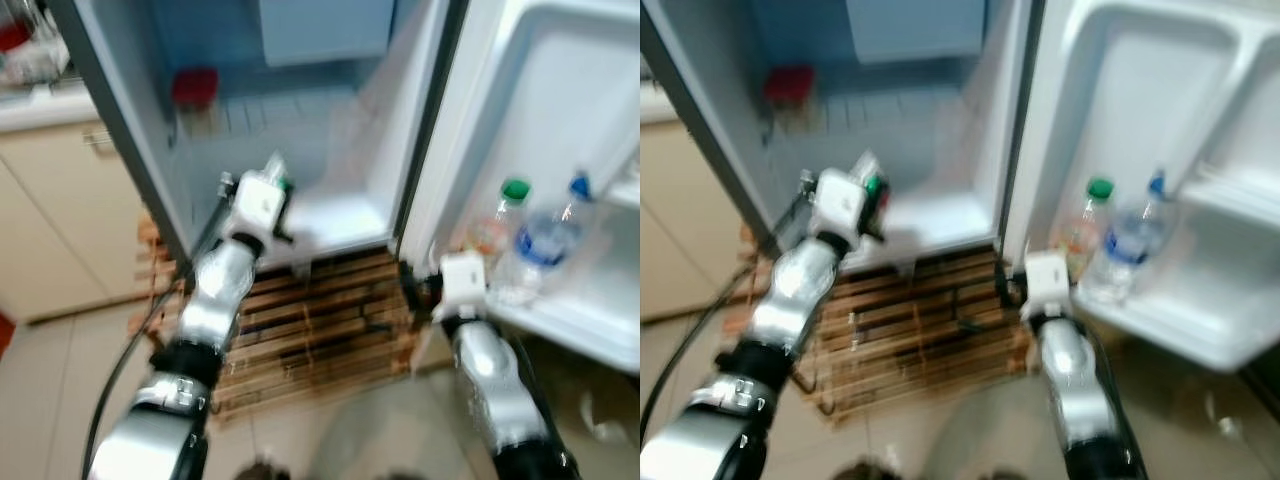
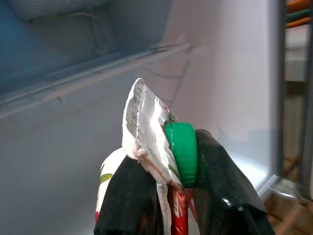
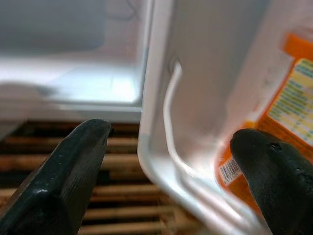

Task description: Restocking fridge

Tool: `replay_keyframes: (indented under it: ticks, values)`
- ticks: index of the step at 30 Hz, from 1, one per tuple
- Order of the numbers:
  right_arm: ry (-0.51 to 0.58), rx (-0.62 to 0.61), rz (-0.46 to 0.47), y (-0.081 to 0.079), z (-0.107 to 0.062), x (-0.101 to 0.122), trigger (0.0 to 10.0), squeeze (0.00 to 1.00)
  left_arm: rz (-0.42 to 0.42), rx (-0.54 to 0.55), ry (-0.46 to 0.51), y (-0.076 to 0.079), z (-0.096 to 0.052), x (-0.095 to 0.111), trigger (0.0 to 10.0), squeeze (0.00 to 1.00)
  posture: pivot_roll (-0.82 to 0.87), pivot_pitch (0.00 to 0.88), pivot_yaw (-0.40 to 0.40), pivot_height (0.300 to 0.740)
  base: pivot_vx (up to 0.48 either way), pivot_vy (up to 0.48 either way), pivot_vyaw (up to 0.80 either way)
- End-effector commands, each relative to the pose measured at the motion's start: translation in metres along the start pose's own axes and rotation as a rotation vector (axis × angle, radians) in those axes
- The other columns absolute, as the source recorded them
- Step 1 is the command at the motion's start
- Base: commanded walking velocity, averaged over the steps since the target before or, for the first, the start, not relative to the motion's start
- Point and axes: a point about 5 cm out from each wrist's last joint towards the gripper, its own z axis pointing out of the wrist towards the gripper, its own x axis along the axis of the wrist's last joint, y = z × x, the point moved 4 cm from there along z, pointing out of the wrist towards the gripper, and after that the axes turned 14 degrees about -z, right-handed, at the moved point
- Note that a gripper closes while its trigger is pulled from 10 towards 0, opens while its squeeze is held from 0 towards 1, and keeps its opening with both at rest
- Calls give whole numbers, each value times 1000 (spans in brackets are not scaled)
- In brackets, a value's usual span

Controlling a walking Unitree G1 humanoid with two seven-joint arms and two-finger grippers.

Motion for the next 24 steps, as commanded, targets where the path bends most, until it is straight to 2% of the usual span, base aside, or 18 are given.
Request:
replay_keyframes:
  ticks: [1,5,9,12,13,15,17,18,19,20,21,24]
  values:
    - [22,10,-8,0,-1,8,10000,16,26,67,0,-20,4,2,10000,0,-100,0,-4,727,0,0,0]
    - [31,26,-20,-1,-10,11,10000,12,41,107,-31,-29,7,-5,10000,0,-136,0,-11,727,0,0,0]
    - [72,45,-27,-1,-22,24,10000,16,48,155,-48,-36,8,-8,10000,0,-185,0,-18,727,0,0,0]
    - [127,119,1,-9,-46,47,10000,20,79,184,-69,-44,7,-12,10000,0,-256,38,-43,727,0,0,0]
    - [127,119,1,-9,-46,47,10000,20,79,184,-69,-44,7,-12,10000,0,-256,38,-43,727,0,0,0]
    - [130,165,-43,-14,-69,55,10000,16,100,216,-90,-51,5,-16,10000,0,-294,77,-64,727,0,0,0]
    - [122,161,-56,-12,-73,54,10000,12,104,228,-100,-54,4,-17,10000,0,-307,93,-72,727,0,0,0]
    - [99,156,-61,-8,-85,53,10000,16,108,244,-108,-57,3,-19,10000,0,-331,122,-86,727,0,0,0]
    - [87,156,-58,-7,-90,52,10000,16,109,248,-111,-57,2,-19,10000,0,-331,122,-86,727,0,0,0]
    - [87,156,-58,-7,-90,52,10000,16,109,248,-111,-57,2,-19,10000,0,-331,122,-86,727,0,0,0]
    - [67,162,-60,-8,-99,53,10000,16,117,268,-116,-64,1,-18,10000,0,-349,162,-95,727,0,0,0]
    - [44,171,-54,-9,-110,56,10000,16,135,290,-112,-73,2,-13,10000,0,-363,198,-98,727,0,0,0]
